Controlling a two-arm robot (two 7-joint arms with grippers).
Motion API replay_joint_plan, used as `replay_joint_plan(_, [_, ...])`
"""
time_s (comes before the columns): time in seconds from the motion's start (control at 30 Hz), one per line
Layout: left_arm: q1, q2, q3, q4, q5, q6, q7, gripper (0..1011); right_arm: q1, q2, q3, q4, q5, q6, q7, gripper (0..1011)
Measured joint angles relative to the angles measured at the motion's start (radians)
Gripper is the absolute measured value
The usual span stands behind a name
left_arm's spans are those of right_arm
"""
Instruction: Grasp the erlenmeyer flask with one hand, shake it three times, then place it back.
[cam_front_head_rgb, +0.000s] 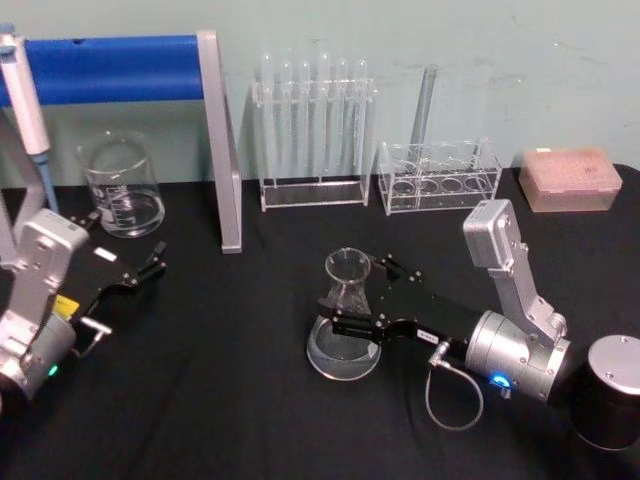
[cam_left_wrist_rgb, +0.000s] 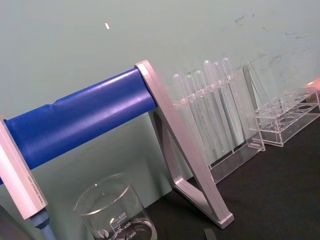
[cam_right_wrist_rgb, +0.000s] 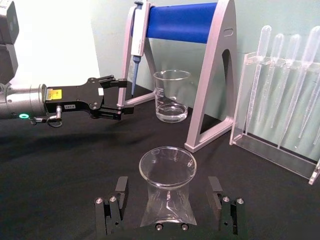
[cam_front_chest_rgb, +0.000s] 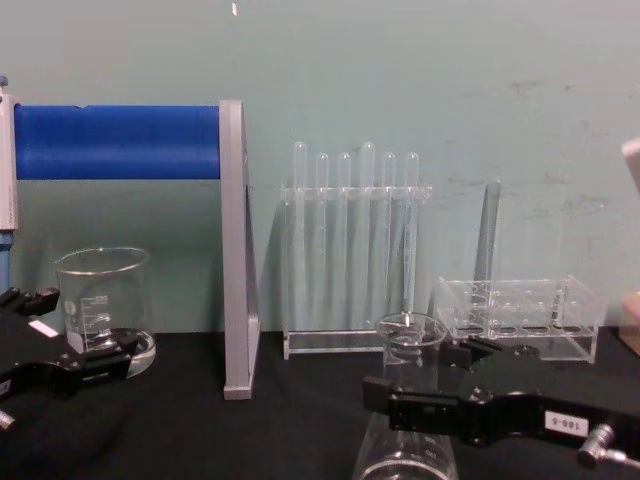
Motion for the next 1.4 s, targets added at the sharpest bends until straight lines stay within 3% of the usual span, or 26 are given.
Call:
replay_joint_plan(0.3, [0.000,0.000,0.000,0.000,0.000,0.000,0.000,1001,0.001,0.000,0.000,0.001,0.000,-0.001,0.001,1002])
replay_joint_plan(0.6, [0.000,0.000,0.000,0.000,0.000,0.000,0.000,1001,0.001,0.000,0.000,0.001,0.000,-0.001,0.001,802])
replay_joint_plan(0.83, [0.000,0.000,0.000,0.000,0.000,0.000,0.000,1001,0.001,0.000,0.000,0.001,0.000,-0.001,0.001,549])
replay_joint_plan(0.97, [0.000,0.000,0.000,0.000,0.000,0.000,0.000,1001,0.001,0.000,0.000,0.001,0.000,-0.001,0.001,456])
replay_joint_plan(1.4, [0.000,0.000,0.000,0.000,0.000,0.000,0.000,1001,0.001,0.000,0.000,0.001,0.000,-0.001,0.001,450])
